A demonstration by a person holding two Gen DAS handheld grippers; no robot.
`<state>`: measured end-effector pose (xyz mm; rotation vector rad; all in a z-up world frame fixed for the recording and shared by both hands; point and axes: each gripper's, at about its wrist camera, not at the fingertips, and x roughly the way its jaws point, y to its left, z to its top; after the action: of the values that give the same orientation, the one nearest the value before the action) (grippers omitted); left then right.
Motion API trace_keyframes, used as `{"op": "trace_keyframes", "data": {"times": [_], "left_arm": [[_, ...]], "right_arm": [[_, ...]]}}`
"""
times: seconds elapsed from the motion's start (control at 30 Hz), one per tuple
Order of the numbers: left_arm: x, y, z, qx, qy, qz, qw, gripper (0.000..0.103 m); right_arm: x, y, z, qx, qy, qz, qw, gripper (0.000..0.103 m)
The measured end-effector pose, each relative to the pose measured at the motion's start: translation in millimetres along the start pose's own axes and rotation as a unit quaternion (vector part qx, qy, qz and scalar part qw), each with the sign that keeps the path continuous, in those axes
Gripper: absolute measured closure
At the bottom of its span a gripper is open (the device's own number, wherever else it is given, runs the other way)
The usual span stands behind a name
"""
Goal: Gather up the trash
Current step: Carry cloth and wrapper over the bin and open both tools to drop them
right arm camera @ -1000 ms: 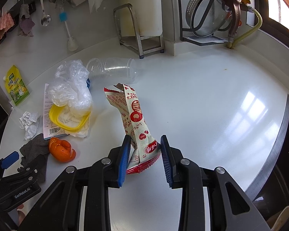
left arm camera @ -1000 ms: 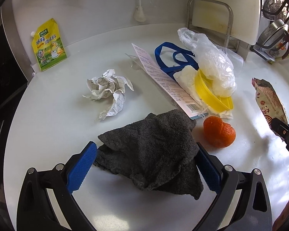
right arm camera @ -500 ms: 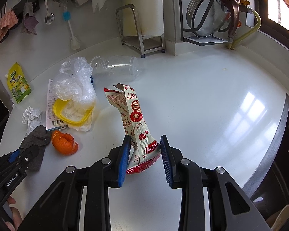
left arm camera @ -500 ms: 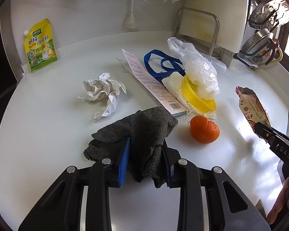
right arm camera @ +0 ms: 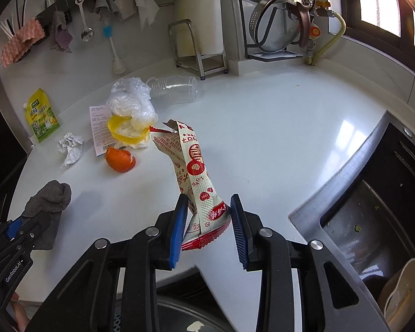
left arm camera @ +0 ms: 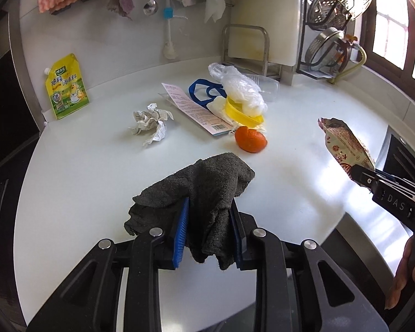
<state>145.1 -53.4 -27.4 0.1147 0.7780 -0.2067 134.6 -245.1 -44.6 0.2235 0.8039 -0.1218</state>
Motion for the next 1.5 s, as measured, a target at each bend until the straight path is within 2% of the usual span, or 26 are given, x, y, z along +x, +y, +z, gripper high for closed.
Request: {"op": "trace_keyframes", "data": {"times": [0.3,0.53,0.67,0.97,1.23,1.47,1.5], "left_arm": [[-59.9,-28.8,-64.4,0.031,-0.006,-0.027,0.9991,0.077],[-81.9,-38.9,-100.3,0.031,0.0,-0.034,0.9989,0.077],[-86.7,-44.2,-117.0,0.039,0.003,-0.032,0.9987,0.077],[-68.0,-48.1,-153.0,0.039,0.046,-0.05,0.9969,0.076],[-51.3,-49.5,-164.0,0.037,0.068,-0.048,0.9959,0.075],[-49.8,-46.5,-164.4,0.034,0.067,-0.044,0.9962,0.072],[-50.2,-46.7,-164.3,0.034,0.066,-0.043,0.9963,0.069]], "right_arm": [[-74.6,-1.6,-79.9,-0.008,-0.015,-0.003,1.0,0.072],[-105.5,-2.6,-133.6,-0.009,0.002,-0.001,1.0,0.072],[-107.7,-2.2,-155.1,-0.009,0.019,0.006,1.0,0.072],[-92.5,1.3,-185.3,-0.031,0.047,0.001,0.998,0.072],[-72.0,-1.2,-200.0,-0.023,0.074,0.011,0.997,0.072],[-72.8,-3.8,-202.8,-0.023,0.068,0.016,0.997,0.072],[-73.4,-3.8,-203.0,-0.024,0.067,0.015,0.997,0.071]]}}
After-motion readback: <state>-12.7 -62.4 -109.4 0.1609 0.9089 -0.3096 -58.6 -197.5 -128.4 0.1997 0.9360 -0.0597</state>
